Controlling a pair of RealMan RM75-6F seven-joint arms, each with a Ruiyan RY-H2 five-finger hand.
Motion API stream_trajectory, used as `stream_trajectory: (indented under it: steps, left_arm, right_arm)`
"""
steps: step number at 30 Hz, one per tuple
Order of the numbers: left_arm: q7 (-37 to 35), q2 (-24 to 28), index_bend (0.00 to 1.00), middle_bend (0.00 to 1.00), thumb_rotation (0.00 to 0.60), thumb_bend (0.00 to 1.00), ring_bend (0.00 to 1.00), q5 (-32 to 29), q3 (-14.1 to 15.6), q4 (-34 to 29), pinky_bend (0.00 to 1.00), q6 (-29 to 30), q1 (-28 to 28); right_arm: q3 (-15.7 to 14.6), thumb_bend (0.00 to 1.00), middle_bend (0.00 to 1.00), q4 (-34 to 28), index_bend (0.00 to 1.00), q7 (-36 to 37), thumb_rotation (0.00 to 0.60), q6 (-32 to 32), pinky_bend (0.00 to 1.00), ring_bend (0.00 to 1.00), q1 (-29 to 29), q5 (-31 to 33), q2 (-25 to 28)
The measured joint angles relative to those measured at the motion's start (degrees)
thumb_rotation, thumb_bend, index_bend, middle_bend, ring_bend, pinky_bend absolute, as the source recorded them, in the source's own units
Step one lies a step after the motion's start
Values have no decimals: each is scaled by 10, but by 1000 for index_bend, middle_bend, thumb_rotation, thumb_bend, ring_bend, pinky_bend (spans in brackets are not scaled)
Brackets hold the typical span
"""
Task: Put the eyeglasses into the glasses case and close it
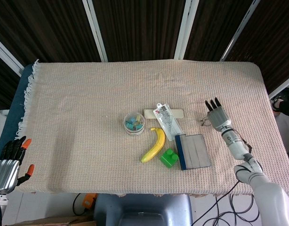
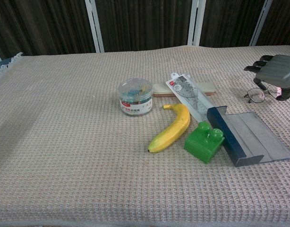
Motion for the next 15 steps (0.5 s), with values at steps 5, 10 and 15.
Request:
stream_trajectory:
  steps: [5, 10, 15]
  left_arm:
    - [0, 1, 0, 0, 600, 385, 0, -2, 0, -1, 32, -2, 0]
    - [1, 1, 0, 0, 600, 396, 0, 0, 1, -1, 32, 0, 0]
    - [3, 1, 0, 0, 600, 400, 0, 0, 1, -1, 32, 0, 0]
  right_arm:
    - [6, 394, 54, 17, 614, 5, 600, 4, 0, 0, 3, 5, -12]
    - [10, 435, 58, 29, 629, 9, 600, -3, 0, 0, 7, 12, -21]
    - [12, 451, 59, 37, 634, 10, 600, -7, 0, 0, 10, 15, -28]
